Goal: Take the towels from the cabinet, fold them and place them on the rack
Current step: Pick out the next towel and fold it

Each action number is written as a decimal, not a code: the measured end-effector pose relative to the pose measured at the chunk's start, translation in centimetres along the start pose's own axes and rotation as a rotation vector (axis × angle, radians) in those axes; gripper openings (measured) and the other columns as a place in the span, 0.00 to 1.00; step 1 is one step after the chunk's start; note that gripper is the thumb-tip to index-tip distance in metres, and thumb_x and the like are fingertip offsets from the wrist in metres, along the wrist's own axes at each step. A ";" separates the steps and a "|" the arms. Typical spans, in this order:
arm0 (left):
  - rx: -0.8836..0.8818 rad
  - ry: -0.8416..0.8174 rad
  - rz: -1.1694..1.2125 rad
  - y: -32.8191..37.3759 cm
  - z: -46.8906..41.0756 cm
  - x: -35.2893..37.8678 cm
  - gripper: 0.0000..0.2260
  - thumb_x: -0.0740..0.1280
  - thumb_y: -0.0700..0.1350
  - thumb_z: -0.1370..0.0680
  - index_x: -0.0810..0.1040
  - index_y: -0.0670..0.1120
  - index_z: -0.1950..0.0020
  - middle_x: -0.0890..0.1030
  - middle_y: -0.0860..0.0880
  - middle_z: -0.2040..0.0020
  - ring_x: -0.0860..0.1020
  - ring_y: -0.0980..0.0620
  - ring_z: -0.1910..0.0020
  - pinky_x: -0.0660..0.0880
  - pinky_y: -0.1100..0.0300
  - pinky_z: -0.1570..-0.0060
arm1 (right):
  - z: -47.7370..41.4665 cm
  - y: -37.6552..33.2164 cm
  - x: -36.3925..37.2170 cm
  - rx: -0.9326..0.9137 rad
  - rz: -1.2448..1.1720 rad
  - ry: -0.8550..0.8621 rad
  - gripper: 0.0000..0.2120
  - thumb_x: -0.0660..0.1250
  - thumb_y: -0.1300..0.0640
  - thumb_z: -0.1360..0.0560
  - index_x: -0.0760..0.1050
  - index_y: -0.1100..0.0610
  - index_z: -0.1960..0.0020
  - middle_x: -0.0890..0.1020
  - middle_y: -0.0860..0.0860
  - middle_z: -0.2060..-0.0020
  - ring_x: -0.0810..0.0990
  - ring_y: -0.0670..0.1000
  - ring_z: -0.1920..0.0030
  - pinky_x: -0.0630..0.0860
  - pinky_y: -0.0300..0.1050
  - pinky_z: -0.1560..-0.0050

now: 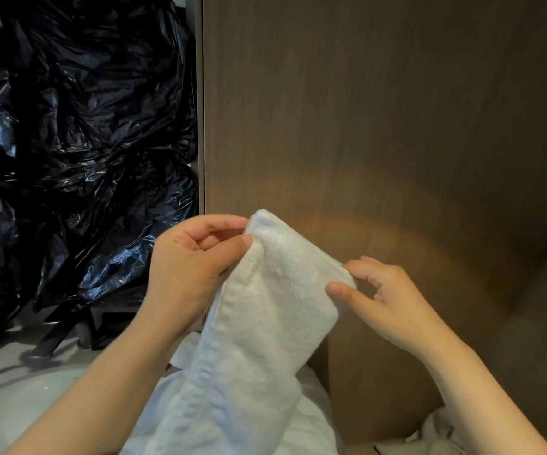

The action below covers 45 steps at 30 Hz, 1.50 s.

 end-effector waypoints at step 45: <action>-0.450 -0.067 -0.280 -27.1 -2.3 -1.0 0.06 0.74 0.36 0.28 0.80 0.46 0.59 0.85 0.51 0.63 0.81 0.57 0.65 0.76 0.65 0.65 | -3.2 13.1 18.6 0.298 -0.279 -0.261 0.07 0.67 0.54 0.21 0.80 0.57 0.51 0.80 0.44 0.60 0.75 0.40 0.61 0.69 0.36 0.57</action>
Point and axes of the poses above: each hand's wrist, its own z-axis away from the middle knuckle, its own x-axis out of the palm, y = z × x, the point moved 6 cm from there along -z, towards the middle knuckle
